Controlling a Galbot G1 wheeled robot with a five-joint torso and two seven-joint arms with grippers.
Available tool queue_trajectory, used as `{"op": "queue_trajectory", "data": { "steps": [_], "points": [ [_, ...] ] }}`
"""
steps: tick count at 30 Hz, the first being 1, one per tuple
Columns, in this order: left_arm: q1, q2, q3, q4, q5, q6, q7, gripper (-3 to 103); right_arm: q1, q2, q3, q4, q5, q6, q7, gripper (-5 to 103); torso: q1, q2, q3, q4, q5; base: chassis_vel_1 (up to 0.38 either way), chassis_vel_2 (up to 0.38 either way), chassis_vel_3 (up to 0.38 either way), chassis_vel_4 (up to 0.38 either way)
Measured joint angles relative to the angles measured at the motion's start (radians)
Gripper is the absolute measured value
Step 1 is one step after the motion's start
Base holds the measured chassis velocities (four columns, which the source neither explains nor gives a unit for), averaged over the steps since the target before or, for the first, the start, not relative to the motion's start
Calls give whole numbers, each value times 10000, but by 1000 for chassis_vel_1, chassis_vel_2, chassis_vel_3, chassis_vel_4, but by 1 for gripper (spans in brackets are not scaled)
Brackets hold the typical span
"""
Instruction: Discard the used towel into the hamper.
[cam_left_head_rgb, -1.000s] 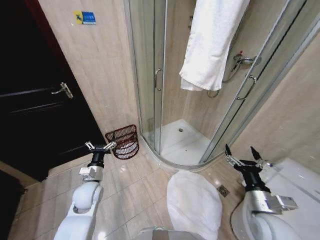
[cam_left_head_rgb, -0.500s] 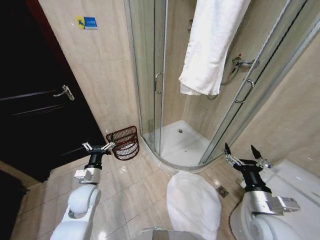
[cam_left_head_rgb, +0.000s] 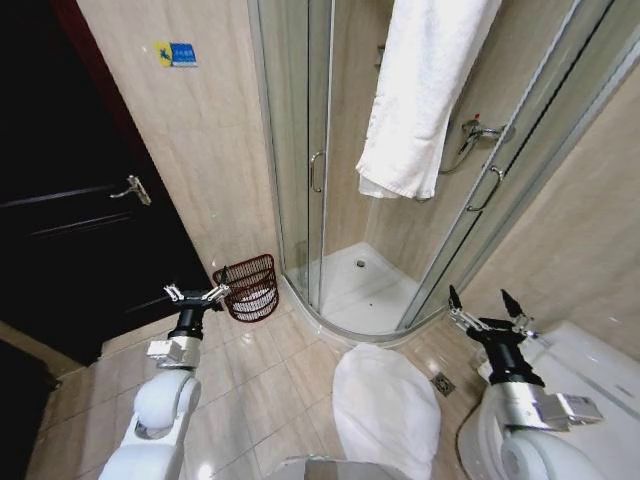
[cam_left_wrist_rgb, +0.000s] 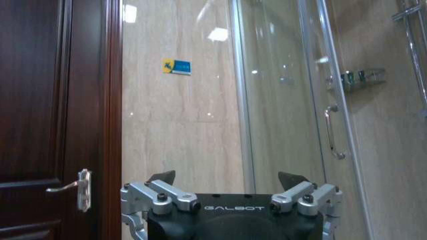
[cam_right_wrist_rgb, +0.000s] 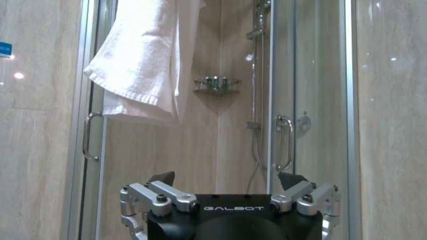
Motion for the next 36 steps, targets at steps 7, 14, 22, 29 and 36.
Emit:
{"op": "queue_trajectory", "data": {
  "steps": [7, 14, 22, 29, 36],
  "points": [
    [94, -42, -31, -48, 4, -4, 11, 100, -25, -50, -11, 69, -7, -170, 60, 100, 199, 443, 245, 0, 0, 0, 0, 0, 0],
    [157, -29, -128, 3, -12, -31, 12, 100, -3, -128, -1, 112, -7, -278, 173, 100, 389, 848, 461, 0, 0, 0, 0, 0, 0],
    [306, 68, -234, 94, -222, -447, 15, 100, 527, -297, -13, 6, 24, -549, 197, 100, 532, 1173, 642, -1, 0, 0, 0, 0, 0],
    [208, 105, -86, 429, -247, -763, 49, 100, 1404, -1273, 458, -339, 850, -607, 203, 100, 533, 1168, 645, -4, 1, 0, 0, 0, 0],
    [555, 93, -326, 435, -328, -1007, 120, 100, 3261, -3272, 360, -977, 2225, -596, 671, 100, 514, 1128, 623, 6, 3, 0, 0, 0, 0]
  ]
}}
